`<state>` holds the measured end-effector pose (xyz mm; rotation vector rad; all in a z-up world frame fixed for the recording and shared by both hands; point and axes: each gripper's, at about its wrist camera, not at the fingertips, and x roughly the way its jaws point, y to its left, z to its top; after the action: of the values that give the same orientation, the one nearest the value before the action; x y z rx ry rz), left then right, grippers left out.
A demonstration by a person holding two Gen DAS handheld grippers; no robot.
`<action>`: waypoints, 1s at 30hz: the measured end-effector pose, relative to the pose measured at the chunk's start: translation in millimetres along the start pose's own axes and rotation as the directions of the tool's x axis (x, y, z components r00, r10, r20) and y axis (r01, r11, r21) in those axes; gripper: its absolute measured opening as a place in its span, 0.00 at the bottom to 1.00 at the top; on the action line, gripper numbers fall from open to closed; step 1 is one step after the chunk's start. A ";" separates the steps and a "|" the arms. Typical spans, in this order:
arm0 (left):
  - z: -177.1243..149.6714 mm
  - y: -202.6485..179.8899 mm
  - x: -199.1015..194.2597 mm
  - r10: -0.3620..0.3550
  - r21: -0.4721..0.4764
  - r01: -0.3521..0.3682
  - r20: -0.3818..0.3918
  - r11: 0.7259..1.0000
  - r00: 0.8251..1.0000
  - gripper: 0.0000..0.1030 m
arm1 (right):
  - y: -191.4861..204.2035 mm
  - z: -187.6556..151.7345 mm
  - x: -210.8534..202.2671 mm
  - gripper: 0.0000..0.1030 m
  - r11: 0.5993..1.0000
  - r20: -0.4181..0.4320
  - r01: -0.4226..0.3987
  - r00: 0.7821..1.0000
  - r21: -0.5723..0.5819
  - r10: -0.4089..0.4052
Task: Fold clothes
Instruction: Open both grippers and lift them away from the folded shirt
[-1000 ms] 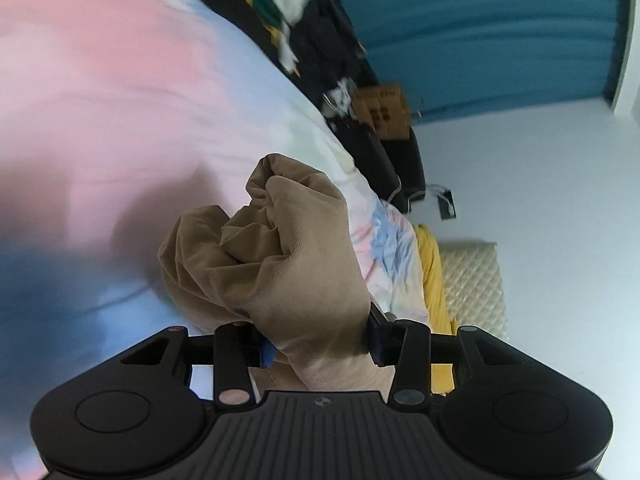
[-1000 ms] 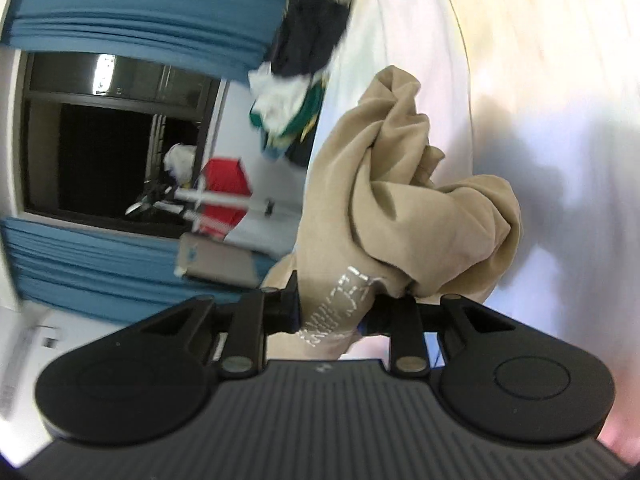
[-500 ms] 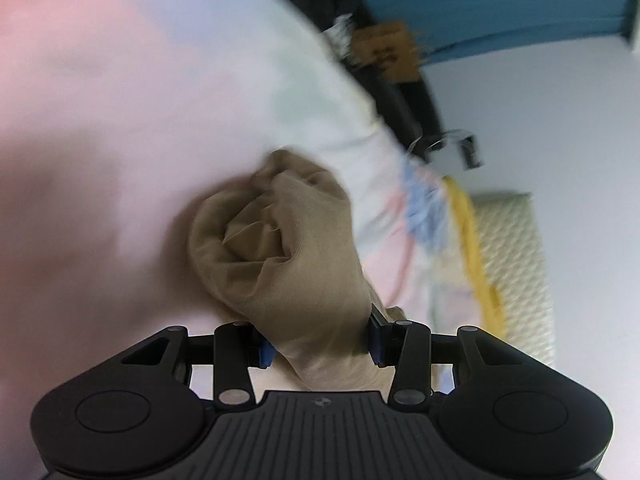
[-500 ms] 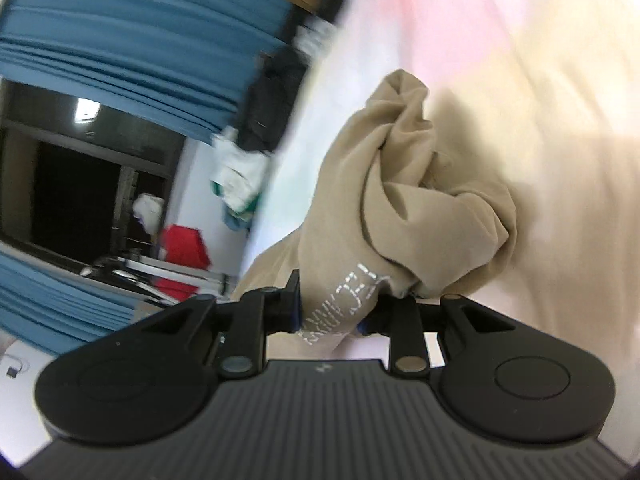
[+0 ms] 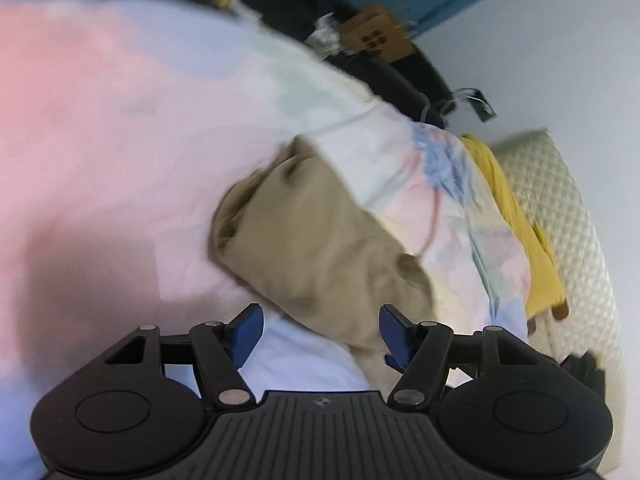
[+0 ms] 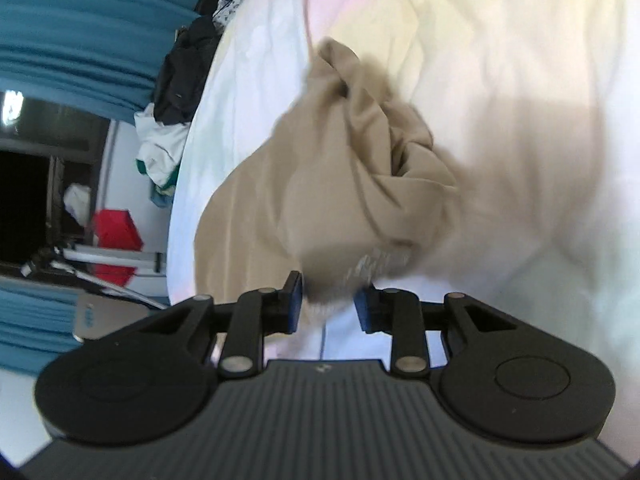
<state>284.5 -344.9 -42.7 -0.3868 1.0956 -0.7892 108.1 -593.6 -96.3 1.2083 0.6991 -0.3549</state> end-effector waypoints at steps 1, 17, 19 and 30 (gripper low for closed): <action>-3.0 -12.5 -14.3 0.006 0.032 -0.006 0.016 0.999 1.000 0.66 | 5.9 -4.9 -15.4 0.30 0.999 0.011 -0.001 1.000 -0.034 0.001; -134.8 -148.7 -250.3 0.141 0.467 -0.280 0.311 0.839 0.940 0.99 | 85.7 -160.1 -227.6 0.84 0.798 0.317 0.119 0.944 -0.591 0.093; -156.4 -149.4 -266.4 0.138 0.484 -0.299 0.340 0.823 0.930 1.00 | 86.6 -181.5 -240.4 0.84 0.758 0.357 0.151 0.927 -0.635 0.114; -241.6 -122.6 -288.2 0.136 0.498 -0.391 0.473 0.774 0.870 0.99 | 59.7 -255.1 -245.7 0.84 0.691 0.445 0.213 0.879 -0.691 0.174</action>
<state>-44.4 -193.4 116.3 0.1332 0.4478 -0.6991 -115.4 -361.9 62.9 0.3070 0.3415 -0.3294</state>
